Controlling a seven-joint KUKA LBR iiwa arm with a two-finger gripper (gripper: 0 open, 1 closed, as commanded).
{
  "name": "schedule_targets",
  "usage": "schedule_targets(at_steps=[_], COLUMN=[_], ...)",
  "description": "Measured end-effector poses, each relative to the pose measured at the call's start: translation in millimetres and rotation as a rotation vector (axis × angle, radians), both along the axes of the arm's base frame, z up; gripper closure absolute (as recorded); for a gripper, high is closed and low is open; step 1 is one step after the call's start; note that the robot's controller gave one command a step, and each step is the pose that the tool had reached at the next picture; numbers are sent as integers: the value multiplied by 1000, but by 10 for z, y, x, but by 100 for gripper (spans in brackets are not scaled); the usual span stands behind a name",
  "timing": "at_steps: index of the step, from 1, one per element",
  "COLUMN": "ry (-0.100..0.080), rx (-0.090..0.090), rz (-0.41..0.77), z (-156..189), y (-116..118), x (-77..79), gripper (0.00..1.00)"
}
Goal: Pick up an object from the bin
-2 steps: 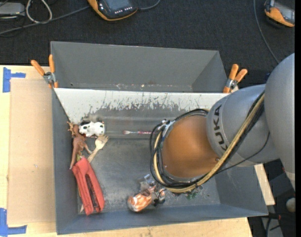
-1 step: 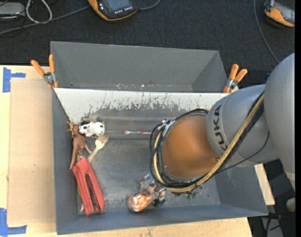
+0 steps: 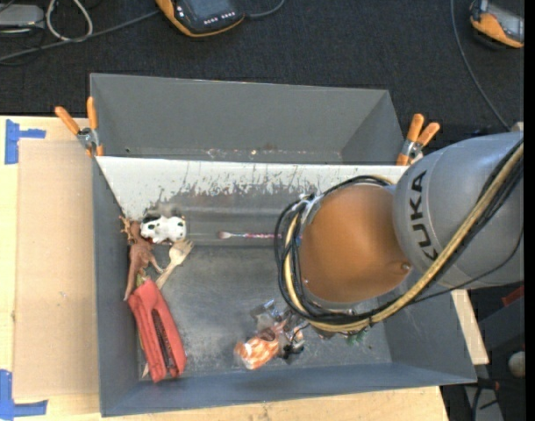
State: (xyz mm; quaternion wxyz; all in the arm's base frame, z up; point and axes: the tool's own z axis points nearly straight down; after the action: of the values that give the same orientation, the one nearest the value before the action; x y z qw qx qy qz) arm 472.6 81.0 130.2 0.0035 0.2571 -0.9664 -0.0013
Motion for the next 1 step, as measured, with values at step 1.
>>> schedule_targets(at_steps=[1], ry=[0], rx=[-1], rz=[-34], z=[591], y=[-405], x=[92], gripper=[100])
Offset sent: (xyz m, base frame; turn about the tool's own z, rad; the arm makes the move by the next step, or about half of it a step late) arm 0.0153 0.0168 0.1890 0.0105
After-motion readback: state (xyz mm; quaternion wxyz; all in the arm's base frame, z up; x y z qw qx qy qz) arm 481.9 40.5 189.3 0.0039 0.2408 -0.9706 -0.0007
